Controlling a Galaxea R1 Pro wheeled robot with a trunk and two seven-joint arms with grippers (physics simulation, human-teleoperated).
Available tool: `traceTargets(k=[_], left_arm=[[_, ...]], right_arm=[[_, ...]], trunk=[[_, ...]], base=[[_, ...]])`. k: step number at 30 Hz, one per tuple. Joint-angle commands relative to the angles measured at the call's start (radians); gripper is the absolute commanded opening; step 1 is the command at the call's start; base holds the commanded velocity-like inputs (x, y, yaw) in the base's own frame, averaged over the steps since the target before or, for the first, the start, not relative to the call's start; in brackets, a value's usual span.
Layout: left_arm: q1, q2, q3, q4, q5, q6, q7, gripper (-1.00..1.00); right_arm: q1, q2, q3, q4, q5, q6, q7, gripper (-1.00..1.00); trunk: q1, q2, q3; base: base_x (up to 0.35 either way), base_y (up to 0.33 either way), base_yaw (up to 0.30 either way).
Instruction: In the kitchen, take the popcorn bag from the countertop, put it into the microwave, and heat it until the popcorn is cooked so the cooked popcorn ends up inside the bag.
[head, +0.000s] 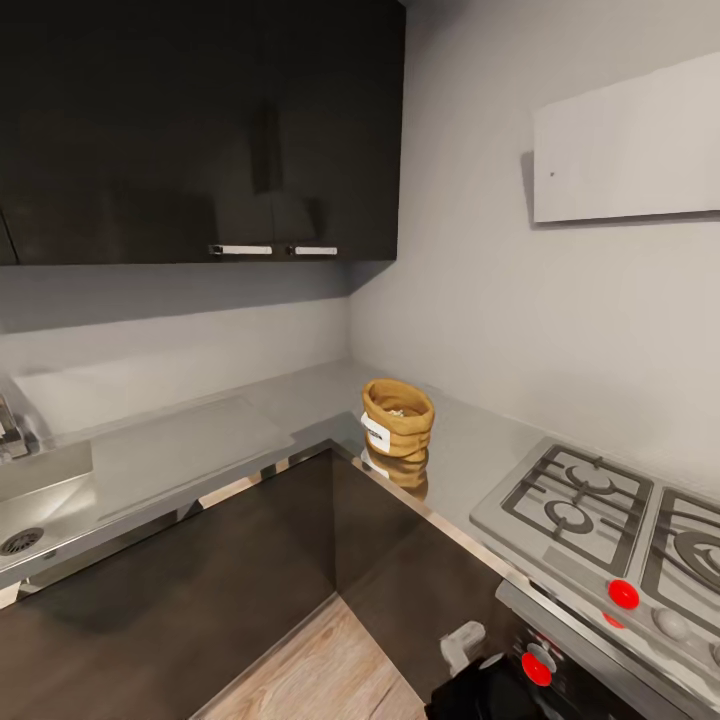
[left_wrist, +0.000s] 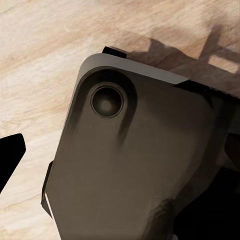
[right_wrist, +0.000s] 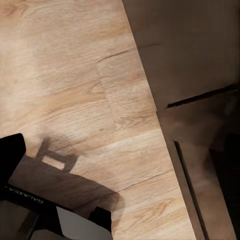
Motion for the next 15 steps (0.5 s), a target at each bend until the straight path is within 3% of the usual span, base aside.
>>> traceTargets(k=[1,4,6,8,11,13,15], left_arm=[[0.000,0.000,-0.002,-0.001,0.010,-0.002,0.002,1.00],[0.000,0.000,-0.002,-0.001,0.010,-0.002,0.002,1.00],[0.000,0.000,-0.002,-0.001,0.010,-0.002,0.002,1.00],[0.000,0.001,-0.002,-0.001,0.011,-0.002,0.002,1.00],[0.000,0.001,0.000,-0.002,0.015,-0.002,0.002,1.00],[0.000,0.002,0.001,-0.002,0.017,-0.002,0.002,1.00],[0.000,0.003,0.002,-0.002,0.018,-0.002,0.002,1.00]], right_arm=[[-0.001,0.001,0.027,-0.012,0.009,0.005,0.010,1.00],[-0.001,0.001,0.084,-0.056,-0.008,0.017,0.011,1.00],[-0.001,0.001,0.090,-0.109,-0.036,0.055,0.014,1.00],[-0.001,0.001,0.095,-0.187,-0.053,0.109,0.025,1.00],[-0.008,0.001,0.163,-0.257,-0.062,0.237,0.040,1.00],[-0.055,0.001,0.183,-0.267,-0.065,0.300,0.049,1.00],[-0.166,0.001,0.196,-0.270,-0.091,0.300,0.081,1.00]], trunk=[[0.000,-0.001,-0.001],[0.000,-0.001,-0.001],[0.000,-0.001,-0.001],[0.000,-0.001,-0.001],[0.000,-0.001,-0.001],[0.000,-0.001,-0.001],[0.000,-0.001,-0.001]], base=[[0.000,0.000,0.000],[0.000,0.000,0.000],[0.000,0.000,0.000],[0.000,0.000,0.000],[0.000,0.000,0.000],[0.000,0.000,0.000],[0.000,0.000,0.000]])
